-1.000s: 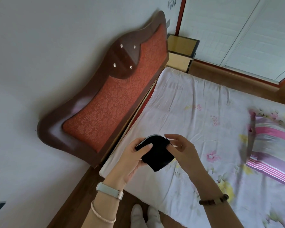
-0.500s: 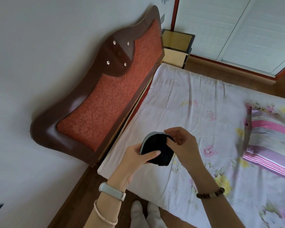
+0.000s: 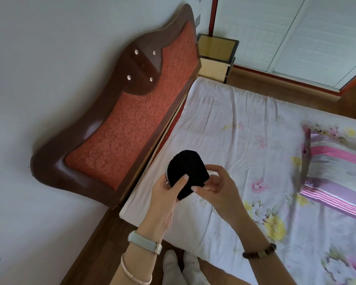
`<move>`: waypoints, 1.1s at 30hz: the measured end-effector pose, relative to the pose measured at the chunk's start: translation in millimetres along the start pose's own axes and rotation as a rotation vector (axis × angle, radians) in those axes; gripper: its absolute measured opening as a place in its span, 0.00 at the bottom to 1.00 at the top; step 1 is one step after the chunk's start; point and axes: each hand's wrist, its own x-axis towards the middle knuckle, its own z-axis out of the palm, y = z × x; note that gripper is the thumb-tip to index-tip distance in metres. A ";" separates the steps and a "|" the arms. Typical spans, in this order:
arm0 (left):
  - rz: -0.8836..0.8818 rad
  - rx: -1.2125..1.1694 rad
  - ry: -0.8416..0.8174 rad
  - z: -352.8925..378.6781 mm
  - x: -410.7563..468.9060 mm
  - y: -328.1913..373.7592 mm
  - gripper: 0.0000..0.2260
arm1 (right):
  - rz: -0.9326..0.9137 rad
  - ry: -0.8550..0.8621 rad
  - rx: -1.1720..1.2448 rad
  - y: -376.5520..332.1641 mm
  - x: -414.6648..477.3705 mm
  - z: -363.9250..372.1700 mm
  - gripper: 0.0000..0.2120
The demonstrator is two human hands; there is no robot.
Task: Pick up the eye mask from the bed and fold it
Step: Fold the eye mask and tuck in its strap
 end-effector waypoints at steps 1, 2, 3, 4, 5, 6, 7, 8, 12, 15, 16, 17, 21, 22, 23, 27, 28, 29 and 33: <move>0.013 0.014 -0.006 -1.5 1.1 0.2 0.20 | -0.008 0.018 0.000 0.6 0.6 -0.1 0.22; 0.024 0.020 -0.014 -3.2 2.2 0.7 0.21 | -0.017 0.029 0.010 1.1 0.9 -0.6 0.19; 0.030 0.023 -0.016 -5.5 3.3 1.7 0.21 | -0.028 0.036 0.020 1.5 1.0 -1.5 0.17; 0.034 0.028 -0.016 -8.1 4.4 3.0 0.22 | -0.042 0.044 0.022 1.6 1.0 -3.0 0.14; 0.035 0.036 -0.016 -11.1 5.6 4.1 0.22 | -0.053 0.050 0.015 1.5 1.2 -4.8 0.12; 0.031 0.049 -0.022 -14.2 6.6 5.4 0.23 | -0.058 0.056 0.004 1.0 1.6 -7.1 0.11; 0.024 0.063 -0.036 -17.9 7.3 7.0 0.23 | -0.059 0.065 -0.005 0.6 2.6 -9.8 0.11; 0.012 0.078 -0.062 -21.8 7.5 8.7 0.24 | -0.055 0.077 -0.006 0.1 4.1 -13.0 0.12; -0.121 0.191 -0.273 -36.6 3.6 13.7 0.21 | -0.048 0.111 -0.029 -4.2 15.0 -26.9 0.15; -0.200 0.322 -0.391 -43.1 1.5 12.8 0.22 | -0.065 0.078 -0.041 -6.9 23.3 -30.9 0.18; -0.207 0.348 -0.397 -43.5 0.8 12.3 0.23 | -0.070 0.063 -0.054 -7.6 25.2 -30.0 0.17; -0.206 0.363 -0.392 -43.8 0.8 11.6 0.23 | -0.077 0.055 -0.073 -7.2 27.1 -28.8 0.16; -0.155 0.418 -0.325 -44.9 2.4 10.8 0.19 | -0.081 0.059 -0.122 -6.3 33.3 -25.8 0.14; -0.135 0.442 -0.302 -45.1 2.6 10.8 0.17 | -0.079 0.065 -0.124 -6.6 33.9 -25.3 0.14; -0.113 0.459 -0.275 -44.9 2.6 11.2 0.17 | -0.080 0.072 -0.122 -5.5 34.8 -25.3 0.14; -0.004 0.440 -0.156 -43.6 2.3 12.0 0.13 | -0.064 0.047 -0.108 -4.0 33.6 -23.1 0.13; 0.017 0.418 -0.120 -43.0 3.2 11.3 0.12 | -0.055 0.019 -0.115 -4.0 32.1 -21.5 0.12; 0.029 0.383 -0.080 -42.2 4.7 9.9 0.12 | -0.052 -0.011 -0.136 -3.3 30.2 -19.6 0.12; 0.064 0.230 0.057 -35.6 9.4 3.7 0.12 | -0.079 -0.034 -0.205 4.7 14.3 -6.7 0.11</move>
